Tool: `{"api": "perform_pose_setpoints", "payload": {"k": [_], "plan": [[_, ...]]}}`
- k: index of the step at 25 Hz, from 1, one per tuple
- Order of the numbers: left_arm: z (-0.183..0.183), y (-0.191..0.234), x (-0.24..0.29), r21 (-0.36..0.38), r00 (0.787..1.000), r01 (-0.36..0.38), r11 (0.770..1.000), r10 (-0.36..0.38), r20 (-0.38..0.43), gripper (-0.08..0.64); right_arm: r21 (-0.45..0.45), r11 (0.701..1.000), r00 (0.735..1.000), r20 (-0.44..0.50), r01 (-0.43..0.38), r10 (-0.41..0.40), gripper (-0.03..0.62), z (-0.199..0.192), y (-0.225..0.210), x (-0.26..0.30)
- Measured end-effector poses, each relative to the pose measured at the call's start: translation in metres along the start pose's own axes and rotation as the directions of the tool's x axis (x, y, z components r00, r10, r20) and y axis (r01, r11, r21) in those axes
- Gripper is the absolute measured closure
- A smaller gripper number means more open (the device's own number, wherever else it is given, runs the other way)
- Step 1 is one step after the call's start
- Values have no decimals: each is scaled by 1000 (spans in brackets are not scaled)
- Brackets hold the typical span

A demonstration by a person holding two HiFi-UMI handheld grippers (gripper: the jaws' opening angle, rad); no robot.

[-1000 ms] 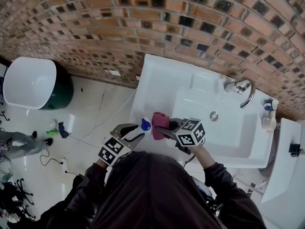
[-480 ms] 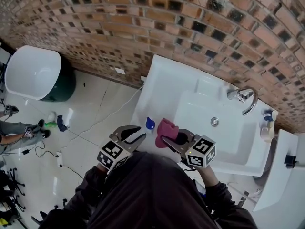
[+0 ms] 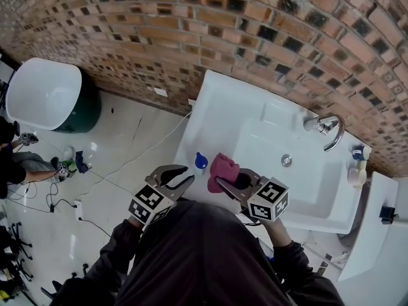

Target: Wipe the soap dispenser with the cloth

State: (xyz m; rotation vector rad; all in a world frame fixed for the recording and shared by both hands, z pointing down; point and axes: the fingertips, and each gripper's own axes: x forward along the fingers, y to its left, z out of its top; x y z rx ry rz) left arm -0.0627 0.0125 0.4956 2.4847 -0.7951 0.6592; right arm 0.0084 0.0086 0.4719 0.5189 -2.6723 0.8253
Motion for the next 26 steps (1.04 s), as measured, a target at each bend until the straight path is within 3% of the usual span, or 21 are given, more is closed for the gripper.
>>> {"api": "perform_pose_setpoints", "payload": {"k": [26], "plan": [[-1,-4,4,1,1000,-2,1000,2,-15,454,-20,1000,1000,5,2,-2,526,4,0,-6]]}}
